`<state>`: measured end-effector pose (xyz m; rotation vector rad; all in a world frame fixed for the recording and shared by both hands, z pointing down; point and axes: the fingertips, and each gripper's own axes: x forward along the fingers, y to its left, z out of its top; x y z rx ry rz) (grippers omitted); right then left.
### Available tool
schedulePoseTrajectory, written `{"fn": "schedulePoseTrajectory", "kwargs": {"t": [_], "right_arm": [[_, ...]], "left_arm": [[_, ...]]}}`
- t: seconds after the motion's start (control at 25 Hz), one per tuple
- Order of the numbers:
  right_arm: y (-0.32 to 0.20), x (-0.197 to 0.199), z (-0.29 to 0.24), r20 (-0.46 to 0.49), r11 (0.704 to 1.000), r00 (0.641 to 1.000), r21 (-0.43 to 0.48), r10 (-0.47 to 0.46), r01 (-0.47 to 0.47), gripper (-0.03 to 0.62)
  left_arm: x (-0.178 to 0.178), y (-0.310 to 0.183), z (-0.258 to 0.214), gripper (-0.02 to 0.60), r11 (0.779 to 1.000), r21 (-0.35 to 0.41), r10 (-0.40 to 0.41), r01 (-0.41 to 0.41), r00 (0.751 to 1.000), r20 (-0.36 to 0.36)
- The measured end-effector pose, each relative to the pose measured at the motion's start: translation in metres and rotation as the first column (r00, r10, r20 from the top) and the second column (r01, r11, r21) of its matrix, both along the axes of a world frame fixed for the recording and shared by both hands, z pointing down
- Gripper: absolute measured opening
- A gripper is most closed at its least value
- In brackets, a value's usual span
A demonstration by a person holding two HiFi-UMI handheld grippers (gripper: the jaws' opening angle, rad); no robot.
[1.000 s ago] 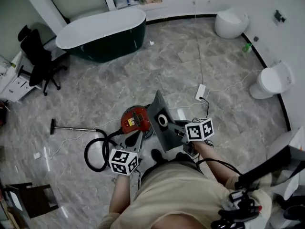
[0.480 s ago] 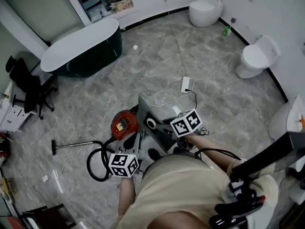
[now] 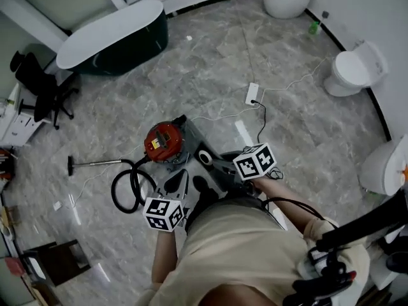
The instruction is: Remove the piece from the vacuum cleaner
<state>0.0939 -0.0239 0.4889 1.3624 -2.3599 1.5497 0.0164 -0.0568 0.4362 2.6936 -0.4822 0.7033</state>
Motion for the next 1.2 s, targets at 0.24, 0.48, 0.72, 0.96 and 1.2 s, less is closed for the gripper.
{"fn": "schedulePoseTrajectory", "kwargs": {"t": [0.24, 0.48, 0.72, 0.96, 1.2], "right_arm": [[-0.001, -0.042, 0.019, 0.042, 0.996, 0.996, -0.056, -0.073, 0.075, 0.029], [0.005, -0.076, 0.016, 0.037, 0.990, 0.992, -0.068, -0.123, 0.126, 0.029], [-0.001, -0.118, 0.011, -0.006, 0.992, 0.993, -0.046, -0.116, 0.116, 0.029], [-0.006, -0.170, -0.004, -0.002, 0.997, 0.997, -0.020, -0.076, 0.076, 0.029], [-0.006, -0.190, -0.020, 0.088, 1.000, 0.996, -0.017, 0.002, 0.000, 0.029]], "left_arm": [[-0.044, -0.001, 0.014, 0.003, 0.996, -0.048, -0.076, 0.077, 0.997, 0.032], [-0.074, 0.000, 0.011, 0.003, 0.992, -0.049, -0.118, 0.118, 0.993, 0.009], [-0.125, -0.004, 0.001, 0.003, 0.990, -0.013, -0.141, 0.141, 0.989, -0.039], [-0.192, 0.001, -0.001, 0.003, 0.984, -0.019, -0.177, 0.176, 0.982, -0.073], [-0.216, 0.017, 0.005, 0.003, 0.987, -0.029, -0.160, 0.158, 0.983, -0.089]]}}
